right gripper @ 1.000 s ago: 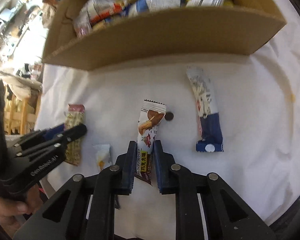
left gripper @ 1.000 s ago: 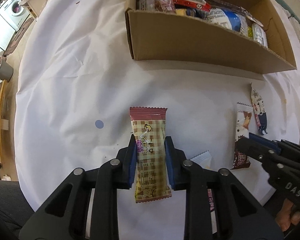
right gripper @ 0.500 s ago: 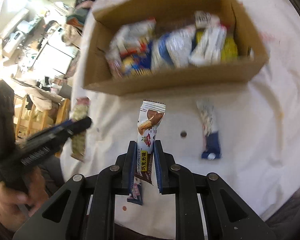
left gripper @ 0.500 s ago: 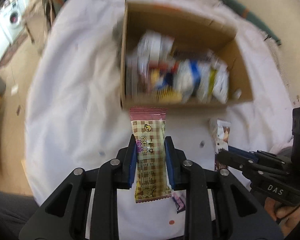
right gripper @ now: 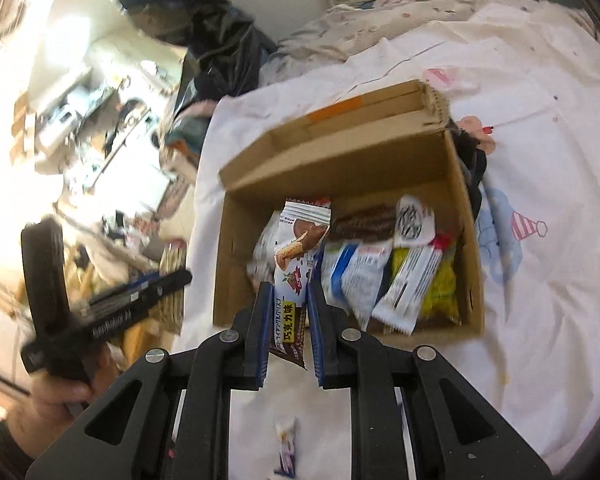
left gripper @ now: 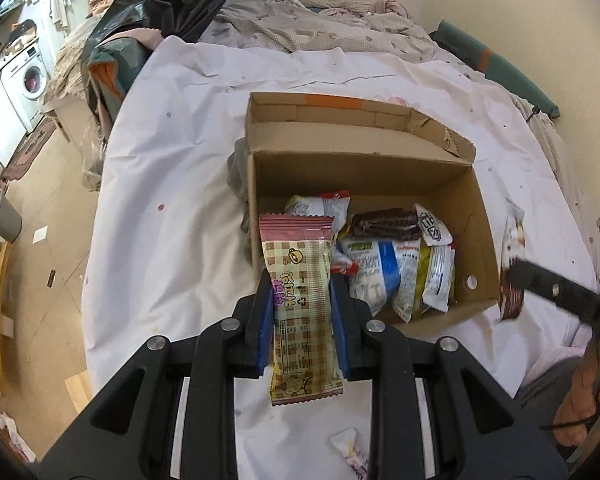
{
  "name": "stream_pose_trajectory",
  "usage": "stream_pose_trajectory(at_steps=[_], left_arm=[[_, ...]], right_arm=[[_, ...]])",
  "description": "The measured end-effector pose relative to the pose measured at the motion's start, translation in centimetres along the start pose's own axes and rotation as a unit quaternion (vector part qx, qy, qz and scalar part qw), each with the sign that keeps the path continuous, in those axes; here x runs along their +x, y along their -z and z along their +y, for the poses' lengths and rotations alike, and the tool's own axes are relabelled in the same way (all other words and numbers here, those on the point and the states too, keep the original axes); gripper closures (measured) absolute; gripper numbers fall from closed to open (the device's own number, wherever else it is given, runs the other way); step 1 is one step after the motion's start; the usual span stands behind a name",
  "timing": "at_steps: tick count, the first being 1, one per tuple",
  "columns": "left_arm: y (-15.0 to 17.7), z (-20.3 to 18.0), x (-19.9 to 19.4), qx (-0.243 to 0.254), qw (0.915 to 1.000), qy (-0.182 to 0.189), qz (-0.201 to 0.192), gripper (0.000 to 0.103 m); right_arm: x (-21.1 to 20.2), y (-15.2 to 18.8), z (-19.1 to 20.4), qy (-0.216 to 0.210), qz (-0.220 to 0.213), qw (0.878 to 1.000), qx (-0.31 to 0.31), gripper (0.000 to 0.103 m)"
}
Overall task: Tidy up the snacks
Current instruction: 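Lower both bars into the box and open both grippers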
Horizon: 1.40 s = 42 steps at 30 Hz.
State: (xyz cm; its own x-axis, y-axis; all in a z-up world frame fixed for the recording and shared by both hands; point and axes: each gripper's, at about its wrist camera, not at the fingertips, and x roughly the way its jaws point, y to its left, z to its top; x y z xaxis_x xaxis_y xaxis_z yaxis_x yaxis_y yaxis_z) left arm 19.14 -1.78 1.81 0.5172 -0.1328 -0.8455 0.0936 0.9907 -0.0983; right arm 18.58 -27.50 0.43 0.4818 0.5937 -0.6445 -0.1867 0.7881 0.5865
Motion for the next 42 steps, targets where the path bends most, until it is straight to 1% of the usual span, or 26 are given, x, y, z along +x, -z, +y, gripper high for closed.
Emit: stream_pose_trajectory(at_steps=[2, 4, 5, 7, 8, 9, 10, 12, 13, 15, 17, 21, 23, 28, 33, 36, 38, 40, 42], left_arm=[[-0.3, -0.2, 0.5, 0.004, 1.0, 0.004, 0.0, 0.081], [-0.4, -0.2, 1.3, 0.003, 1.0, 0.007, 0.001, 0.081], [-0.5, -0.2, 1.8, 0.001, 0.9999, 0.01, 0.002, 0.081], [-0.5, -0.2, 3.0, -0.008, 0.9998, 0.018, 0.0, 0.081], [-0.4, -0.1, 3.5, -0.012, 0.9997, 0.023, -0.003, 0.081], [-0.3, -0.1, 4.0, -0.014, 0.9995, 0.028, -0.007, 0.081], [0.0, -0.2, 4.7, -0.011, 0.9995, 0.028, -0.009, 0.081], [0.4, -0.6, 5.4, -0.004, 0.9997, 0.023, -0.005, 0.081], [0.4, -0.9, 5.8, 0.001, 0.9997, 0.026, 0.0, 0.081], [0.4, -1.5, 6.4, 0.014, 0.9992, 0.037, 0.006, 0.081], [0.3, -1.9, 6.8, 0.018, 0.9993, 0.032, 0.01, 0.081], [0.2, -2.2, 7.9, 0.01, 0.9984, 0.045, 0.032, 0.081], [0.2, -2.3, 8.4, 0.008, 0.9978, 0.051, 0.04, 0.081], [0.2, -2.1, 9.1, -0.012, 0.9958, 0.067, 0.061, 0.081], [0.3, -2.5, 9.2, -0.002, 0.9969, 0.06, 0.05, 0.081], [0.4, -2.5, 9.5, -0.007, 0.9961, 0.066, 0.058, 0.081], [0.5, -2.5, 9.8, -0.01, 0.9952, 0.071, 0.067, 0.081], [0.6, -2.7, 9.8, -0.003, 0.9953, 0.071, 0.066, 0.08], [0.6, -2.9, 9.8, 0.002, 0.9954, 0.07, 0.066, 0.078]], right_arm=[[0.6, -0.4, -1.5, -0.006, -0.005, 1.0, 0.017, 0.085], [1.7, 0.0, -2.9, 0.0, -0.005, 1.0, 0.029, 0.085], [2.4, 0.4, -3.5, 0.003, 0.002, 0.999, 0.041, 0.085], [3.6, 0.7, -4.8, -0.005, 0.018, 0.997, 0.072, 0.085], [4.0, 0.5, -5.0, -0.003, 0.02, 0.997, 0.074, 0.085], [4.2, 0.4, -4.7, 0.004, 0.019, 0.998, 0.064, 0.085], [4.3, 0.2, -4.2, 0.017, 0.017, 0.999, 0.04, 0.085], [4.6, 0.2, -3.7, 0.029, 0.018, 0.999, 0.018, 0.085], [5.2, 0.2, -3.7, 0.033, 0.025, 0.999, 0.011, 0.085], [6.0, 0.4, -3.8, 0.038, 0.041, 0.998, 0.007, 0.085], [7.4, 0.5, -3.9, 0.061, 0.067, 0.996, 0.001, 0.085], [8.9, 0.9, -4.2, 0.071, 0.092, 0.993, 0.007, 0.085], [9.0, 1.0, -3.7, 0.079, 0.095, 0.992, -0.009, 0.085], [8.8, 1.1, -3.5, 0.084, 0.093, 0.992, -0.019, 0.085], [8.7, 0.9, -4.0, 0.086, 0.093, 0.992, -0.006, 0.085], [8.6, 0.9, -4.2, 0.085, 0.094, 0.992, 0.002, 0.084], [8.6, 0.8, -4.0, 0.092, 0.093, 0.991, -0.006, 0.082], [8.7, 0.8, -3.8, 0.095, 0.091, 0.991, -0.011, 0.081], [8.7, 0.8, -3.8, 0.091, 0.092, 0.992, -0.007, 0.081]])
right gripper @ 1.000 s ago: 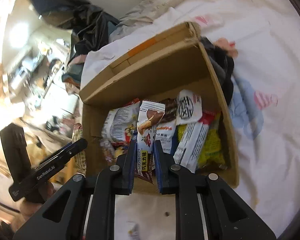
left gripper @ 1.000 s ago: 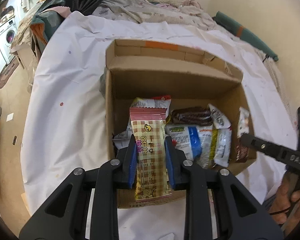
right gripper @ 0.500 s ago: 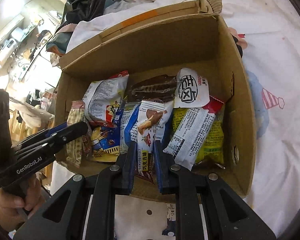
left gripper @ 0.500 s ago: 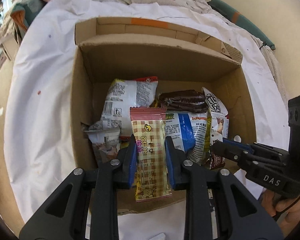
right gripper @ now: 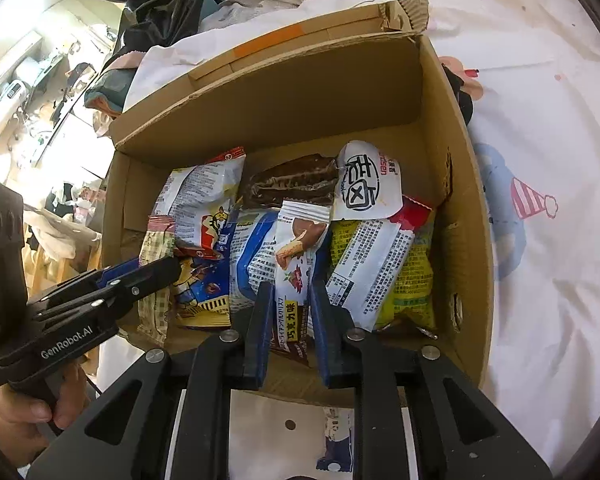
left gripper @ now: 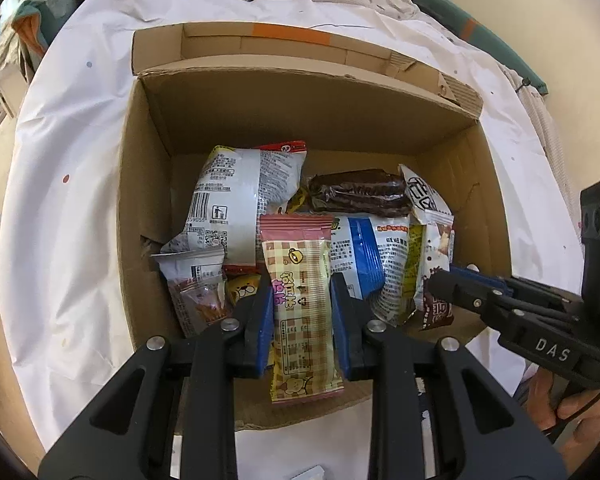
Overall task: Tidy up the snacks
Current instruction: 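Lower both bars into the box and open both grippers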
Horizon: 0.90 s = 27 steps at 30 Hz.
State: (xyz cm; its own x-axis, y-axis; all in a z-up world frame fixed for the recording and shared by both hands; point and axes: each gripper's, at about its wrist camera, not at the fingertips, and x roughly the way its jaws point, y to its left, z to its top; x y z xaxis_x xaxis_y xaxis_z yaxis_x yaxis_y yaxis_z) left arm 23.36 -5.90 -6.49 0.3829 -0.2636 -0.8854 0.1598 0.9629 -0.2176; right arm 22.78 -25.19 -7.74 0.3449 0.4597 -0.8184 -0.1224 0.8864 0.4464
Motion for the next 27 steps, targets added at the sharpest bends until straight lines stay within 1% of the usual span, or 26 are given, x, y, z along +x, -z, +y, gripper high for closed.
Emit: stream_pose_trajectory(at_steps=[2, 3, 4, 5, 8, 9, 11, 12, 13, 18, 22, 27], left_arm=[[0.0, -0.1, 0.0, 0.002, 1.0, 0.002, 0.004, 0.062], [0.0, -0.1, 0.1, 0.001, 1.0, 0.002, 0.006, 0.045], [0.1, -0.1, 0.0, -0.002, 1.0, 0.001, 0.006, 0.034], [0.1, 0.0, -0.1, -0.004, 1.0, 0.001, 0.003, 0.032], [0.0, 0.3, -0.3, -0.009, 1.0, 0.001, 0.001, 0.031], [0.0, 0.4, -0.3, -0.012, 0.9999, 0.001, 0.001, 0.031], [0.0, 0.9, -0.4, -0.022, 0.9998, 0.001, -0.001, 0.031], [0.0, 1.0, -0.5, -0.027, 0.9996, 0.001, -0.002, 0.031], [-0.1, 1.1, -0.5, -0.029, 0.9996, 0.001, -0.002, 0.031], [-0.2, 1.3, -0.7, -0.033, 0.9994, -0.001, -0.008, 0.031], [-0.2, 1.3, -1.1, -0.032, 0.9994, -0.002, -0.014, 0.031], [0.1, 1.4, -2.4, -0.032, 0.999, -0.016, -0.027, 0.031]], right_arm=[[0.0, 0.0, -0.1, -0.004, 0.003, 1.0, 0.005, 0.081], [0.0, 0.0, -0.2, -0.003, 0.003, 1.0, 0.006, 0.081], [0.0, -0.1, -0.2, -0.001, 0.001, 1.0, 0.007, 0.081], [-0.2, -0.1, -0.3, -0.002, -0.001, 1.0, 0.008, 0.081], [-0.6, -0.2, -0.5, -0.009, -0.01, 1.0, 0.013, 0.081], [-0.7, -0.2, -0.5, -0.011, -0.013, 1.0, 0.013, 0.078], [-0.9, -0.3, -0.4, -0.011, -0.016, 1.0, 0.012, 0.065], [-0.9, -0.2, -0.4, -0.012, -0.017, 1.0, 0.013, 0.054], [-1.0, -0.2, -0.4, -0.014, -0.02, 1.0, 0.013, 0.047], [-1.7, -0.4, -0.3, -0.01, -0.038, 0.999, 0.009, 0.046], [-2.1, -0.6, -1.1, -0.018, -0.045, 0.998, 0.032, 0.046], [-3.0, -0.4, -2.6, -0.026, -0.053, 0.996, 0.071, 0.046]])
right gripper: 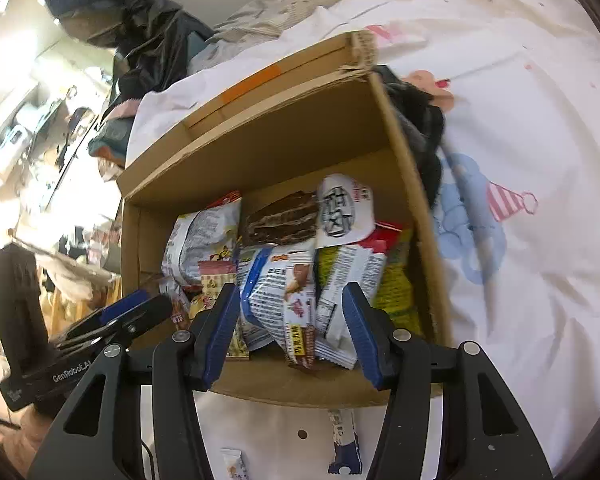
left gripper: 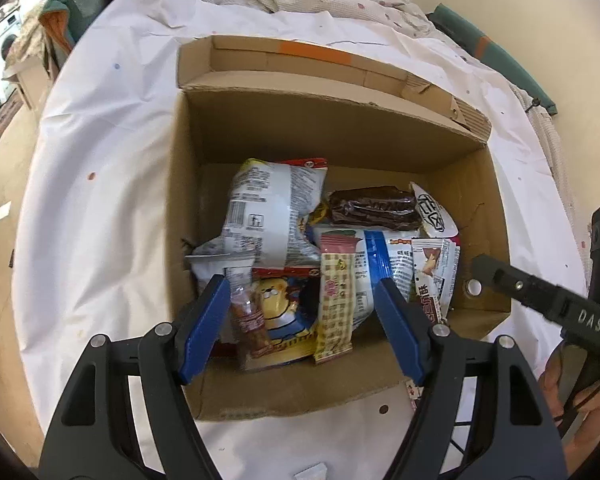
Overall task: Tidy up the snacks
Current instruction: 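Lower both bars into the box and open both grippers, then move both tools back over the last two snacks on the sheet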
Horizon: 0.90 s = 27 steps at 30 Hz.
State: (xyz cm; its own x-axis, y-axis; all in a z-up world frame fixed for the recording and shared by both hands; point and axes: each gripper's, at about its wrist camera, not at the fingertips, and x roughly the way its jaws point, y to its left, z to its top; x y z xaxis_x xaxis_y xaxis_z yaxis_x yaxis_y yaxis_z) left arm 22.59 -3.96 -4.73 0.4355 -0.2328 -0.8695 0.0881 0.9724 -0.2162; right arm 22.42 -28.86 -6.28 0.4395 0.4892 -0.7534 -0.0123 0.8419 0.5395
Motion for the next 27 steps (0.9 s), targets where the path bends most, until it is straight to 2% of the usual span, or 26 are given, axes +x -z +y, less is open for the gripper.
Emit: stream_pose_trajectory(at_steps=[2, 4, 14, 21, 27], left_arm=[[0.2, 0.1, -0.9, -0.006, 0.9999, -0.004, -0.01, 0.031], [0.7, 0.2, -1.9, -0.003, 0.9998, -0.012, -0.019, 0.031], [4.4, 1.9, -5.8, -0.041, 0.9975, -0.041, -0.04, 0.031], [7.9, 1.9, -5.5, -0.065, 0.9969, -0.043, -0.014, 0.031], [11.4, 0.7, -3.5, -0.071, 0.9959, -0.046, 0.032, 0.031]], right_arm=[[-0.6, 0.2, -0.6, -0.009, -0.002, 1.0, 0.018, 0.046], [-1.2, 0.8, -0.9, -0.001, -0.007, 1.0, 0.023, 0.046], [-4.1, 3.6, -0.4, 0.016, -0.021, 1.0, -0.001, 0.046], [-4.6, 6.5, 0.6, 0.022, -0.01, 0.999, -0.027, 0.043], [-3.7, 8.5, 0.4, 0.036, 0.021, 0.999, -0.016, 0.043]])
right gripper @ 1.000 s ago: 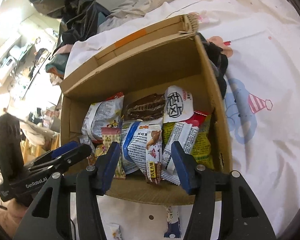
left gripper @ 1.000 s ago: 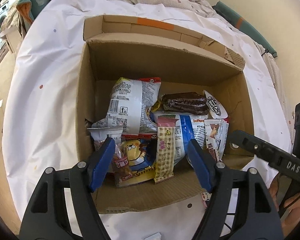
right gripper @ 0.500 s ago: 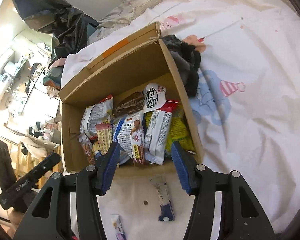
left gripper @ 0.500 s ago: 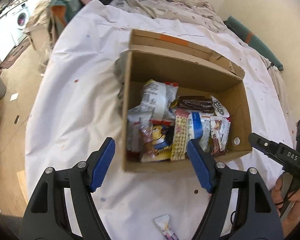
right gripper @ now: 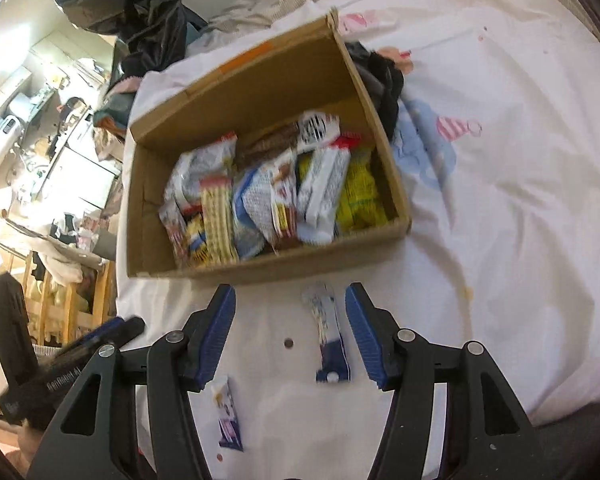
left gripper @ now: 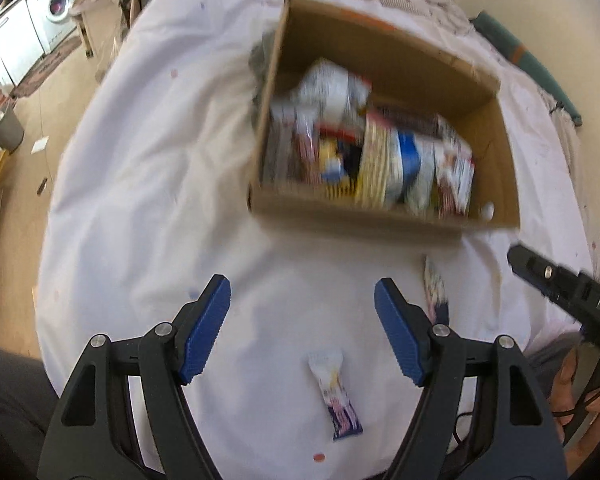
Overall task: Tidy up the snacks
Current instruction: 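Move both tools back over the last two snacks on the sheet, then grasp a white wrapped bar with the left gripper while the right grasps the blue-ended stick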
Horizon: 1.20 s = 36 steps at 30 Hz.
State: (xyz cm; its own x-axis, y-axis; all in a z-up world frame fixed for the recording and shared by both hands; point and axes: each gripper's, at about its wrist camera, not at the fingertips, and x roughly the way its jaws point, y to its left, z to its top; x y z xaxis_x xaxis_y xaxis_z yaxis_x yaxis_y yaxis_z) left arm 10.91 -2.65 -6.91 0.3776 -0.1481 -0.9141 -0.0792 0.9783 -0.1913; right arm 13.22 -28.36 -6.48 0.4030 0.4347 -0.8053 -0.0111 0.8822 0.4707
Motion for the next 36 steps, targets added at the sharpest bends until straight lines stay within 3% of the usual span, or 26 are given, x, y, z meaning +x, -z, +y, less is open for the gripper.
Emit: stream_pose_trajectory(at_steps=[4, 8, 9, 13, 15, 18, 23, 27, 36], left_arm=[[3.3, -1.0, 2.4, 0.005, 0.9987, -0.003, 0.051, 0.032], [6.2, -1.8, 4.4, 0.004, 0.9949, 0.007, 0.101, 0.036], [6.7, -2.1, 4.8, 0.009, 0.9941, 0.011, 0.107, 0.041], [7.8, -3.3, 6.1, 0.045, 0.9908, 0.002, 0.128, 0.086], [7.7, -3.3, 6.0, 0.044, 0.9907, 0.015, 0.128, 0.089], [7.3, -3.1, 5.5, 0.043, 0.9921, 0.005, 0.118, 0.089], [6.4, -2.4, 4.4, 0.034, 0.9955, -0.011, 0.087, 0.089], [5.8, -1.6, 4.1, 0.021, 0.9968, -0.016, 0.076, 0.089], [6.4, -0.6, 3.3, 0.006, 0.9975, -0.022, 0.068, 0.089]], right_arm=[[0.9, 1.0, 0.2, 0.014, 0.018, 1.0, 0.001, 0.043], [0.6, 1.4, 0.7, 0.023, 0.009, 1.0, -0.013, 0.043], [0.6, 1.5, 0.8, 0.025, 0.009, 1.0, -0.016, 0.043], [1.2, 1.5, 0.8, 0.036, 0.017, 0.999, -0.022, 0.042], [1.3, 1.5, 0.8, 0.037, 0.015, 0.999, -0.024, 0.042], [2.1, 1.3, 1.1, 0.054, 0.025, 0.997, -0.04, 0.042], [5.9, 1.5, 1.2, 0.093, 0.081, 0.991, -0.059, 0.043], [7.3, 1.8, 1.6, 0.112, 0.098, 0.986, -0.077, 0.043], [9.9, 3.4, 1.4, 0.143, 0.151, 0.973, -0.097, 0.053]])
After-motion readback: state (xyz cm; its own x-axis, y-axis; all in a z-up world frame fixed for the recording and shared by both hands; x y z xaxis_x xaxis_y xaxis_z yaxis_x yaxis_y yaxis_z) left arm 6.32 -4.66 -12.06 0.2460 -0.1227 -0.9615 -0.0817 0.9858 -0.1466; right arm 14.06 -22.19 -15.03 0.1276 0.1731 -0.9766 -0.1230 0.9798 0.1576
